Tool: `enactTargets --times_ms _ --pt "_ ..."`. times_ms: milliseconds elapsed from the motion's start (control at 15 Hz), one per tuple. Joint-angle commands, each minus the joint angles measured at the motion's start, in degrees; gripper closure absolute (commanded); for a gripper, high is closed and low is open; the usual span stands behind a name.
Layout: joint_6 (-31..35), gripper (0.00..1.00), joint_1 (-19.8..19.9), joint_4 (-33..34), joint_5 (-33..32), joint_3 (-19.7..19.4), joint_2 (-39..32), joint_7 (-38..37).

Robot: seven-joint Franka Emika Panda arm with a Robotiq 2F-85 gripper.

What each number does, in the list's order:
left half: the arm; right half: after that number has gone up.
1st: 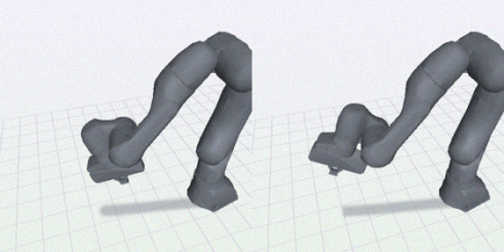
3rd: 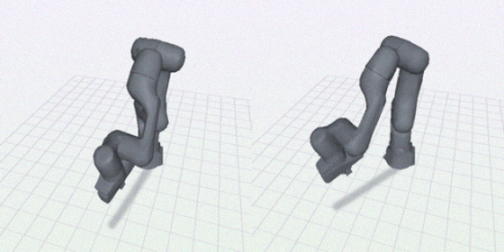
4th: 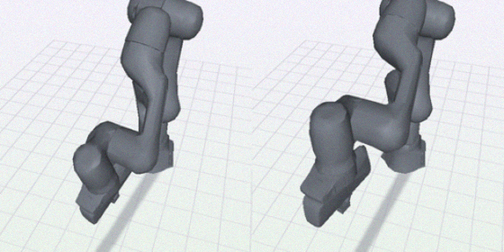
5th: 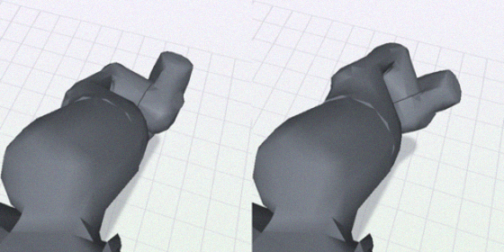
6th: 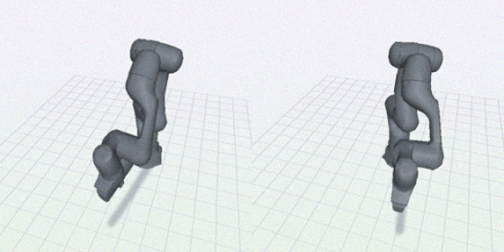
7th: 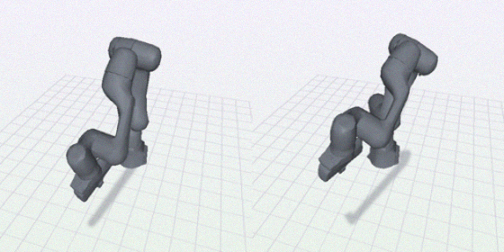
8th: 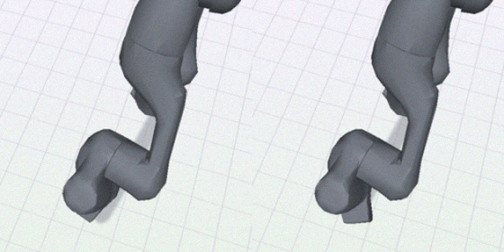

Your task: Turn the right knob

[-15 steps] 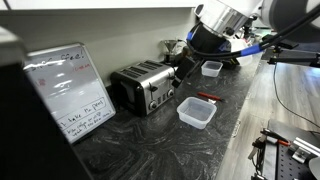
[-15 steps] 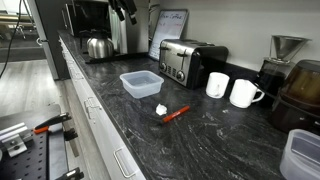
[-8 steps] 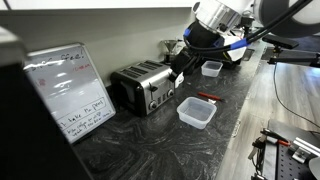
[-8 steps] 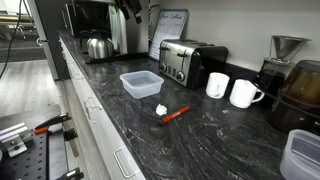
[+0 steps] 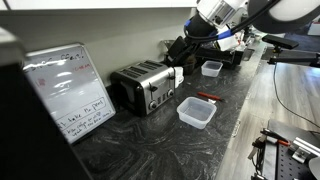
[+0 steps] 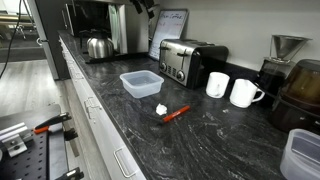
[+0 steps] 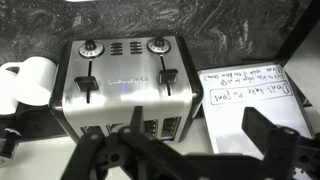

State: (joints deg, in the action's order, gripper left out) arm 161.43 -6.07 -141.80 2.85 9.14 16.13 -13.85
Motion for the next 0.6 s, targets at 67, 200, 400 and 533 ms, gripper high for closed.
enactTargets --times_ms 67,200,400,533 --pt "9.46 0.00 1.53 -0.36 -0.62 -0.15 -5.80 0.53" --pt "12.54 0.00 1.95 -0.94 -1.72 -0.15 -7.60 0.30" --pt "15.56 0.00 3.97 -1.66 -5.49 0.18 -9.10 -0.64" --pt "16.49 0.00 9.89 -2.82 -15.25 1.92 -8.26 -5.53"
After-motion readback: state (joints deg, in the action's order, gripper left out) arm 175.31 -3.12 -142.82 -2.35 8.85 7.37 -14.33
